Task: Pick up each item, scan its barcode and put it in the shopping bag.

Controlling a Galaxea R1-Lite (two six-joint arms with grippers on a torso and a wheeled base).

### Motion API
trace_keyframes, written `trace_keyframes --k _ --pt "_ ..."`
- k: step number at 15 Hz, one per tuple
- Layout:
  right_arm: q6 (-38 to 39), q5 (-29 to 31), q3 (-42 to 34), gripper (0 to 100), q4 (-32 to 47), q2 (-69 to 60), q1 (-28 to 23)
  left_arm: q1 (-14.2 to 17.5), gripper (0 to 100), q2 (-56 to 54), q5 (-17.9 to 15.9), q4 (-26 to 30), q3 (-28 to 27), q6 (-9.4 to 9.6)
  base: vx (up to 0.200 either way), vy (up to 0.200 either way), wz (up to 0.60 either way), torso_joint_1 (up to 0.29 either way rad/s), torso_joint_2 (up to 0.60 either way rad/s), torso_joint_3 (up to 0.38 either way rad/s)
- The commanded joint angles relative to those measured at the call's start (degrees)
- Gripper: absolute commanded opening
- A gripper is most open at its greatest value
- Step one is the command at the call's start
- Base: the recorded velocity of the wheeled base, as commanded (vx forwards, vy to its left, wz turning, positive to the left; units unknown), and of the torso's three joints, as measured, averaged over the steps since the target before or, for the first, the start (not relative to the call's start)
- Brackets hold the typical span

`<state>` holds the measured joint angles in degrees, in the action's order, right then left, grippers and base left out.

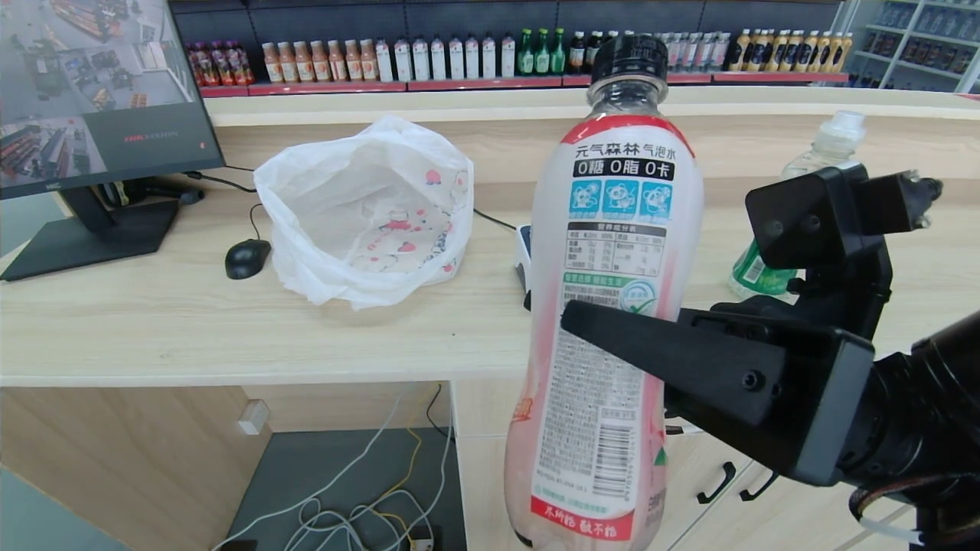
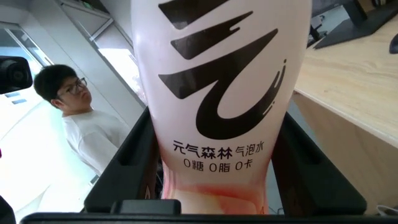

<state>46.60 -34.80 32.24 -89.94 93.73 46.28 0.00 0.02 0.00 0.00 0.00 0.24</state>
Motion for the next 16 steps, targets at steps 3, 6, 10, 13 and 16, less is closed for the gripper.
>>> trace_keyframes --k 3,6,10,13,16 --pt "-2.6 0.0 -1.0 0 -0.1 0.0 0.2 0.0 100 0.0 0.0 0.0 0.0 0.02 0.0 0.0 0.0 0.0 0.0 0.0" --pt "-10.0 0.4 -4.6 0 -0.1 0.2 -0.2 0.0 100 0.0 0.0 0.0 0.0 0.02 0.0 0.0 0.0 0.0 0.0 0.0" --pt "-22.6 2.5 -9.6 0 -0.1 -0.7 -4.7 0.0 100 0.0 0.0 0.0 0.0 0.02 0.0 0.0 0.0 0.0 0.0 0.0" --pt "-29.1 14.9 -9.7 0 -0.1 0.0 -5.1 0.0 100 0.0 0.0 0.0 0.0 0.02 0.0 0.0 0.0 0.0 0.0 0.0" --pt "-35.5 21.0 -8.3 0 -0.1 1.2 -5.2 0.0 100 0.0 0.0 0.0 0.0 0.02 0.0 0.0 0.0 0.0 0.0 0.0"
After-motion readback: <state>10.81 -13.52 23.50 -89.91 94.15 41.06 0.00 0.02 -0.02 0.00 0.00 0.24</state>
